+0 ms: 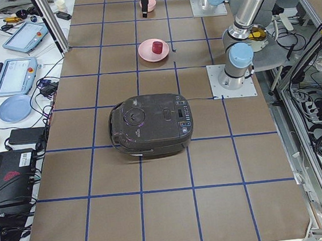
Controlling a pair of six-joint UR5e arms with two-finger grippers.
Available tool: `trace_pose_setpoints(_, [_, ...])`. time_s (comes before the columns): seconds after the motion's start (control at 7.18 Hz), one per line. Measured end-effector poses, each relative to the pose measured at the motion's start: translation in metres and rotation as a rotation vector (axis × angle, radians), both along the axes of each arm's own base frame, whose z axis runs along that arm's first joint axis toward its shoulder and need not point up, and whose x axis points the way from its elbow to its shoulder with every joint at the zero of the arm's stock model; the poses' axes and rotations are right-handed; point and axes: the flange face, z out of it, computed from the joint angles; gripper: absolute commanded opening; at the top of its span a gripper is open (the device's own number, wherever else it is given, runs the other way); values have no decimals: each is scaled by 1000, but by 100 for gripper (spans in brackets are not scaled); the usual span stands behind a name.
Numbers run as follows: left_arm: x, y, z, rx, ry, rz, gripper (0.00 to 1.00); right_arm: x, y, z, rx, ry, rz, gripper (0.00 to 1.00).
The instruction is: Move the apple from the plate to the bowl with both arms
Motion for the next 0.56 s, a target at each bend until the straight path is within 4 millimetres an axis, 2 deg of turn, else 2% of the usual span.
trace_pose_setpoints(0.56, [10, -6, -4, 15, 2, 25, 100, -2, 0, 3, -15, 8, -2, 100])
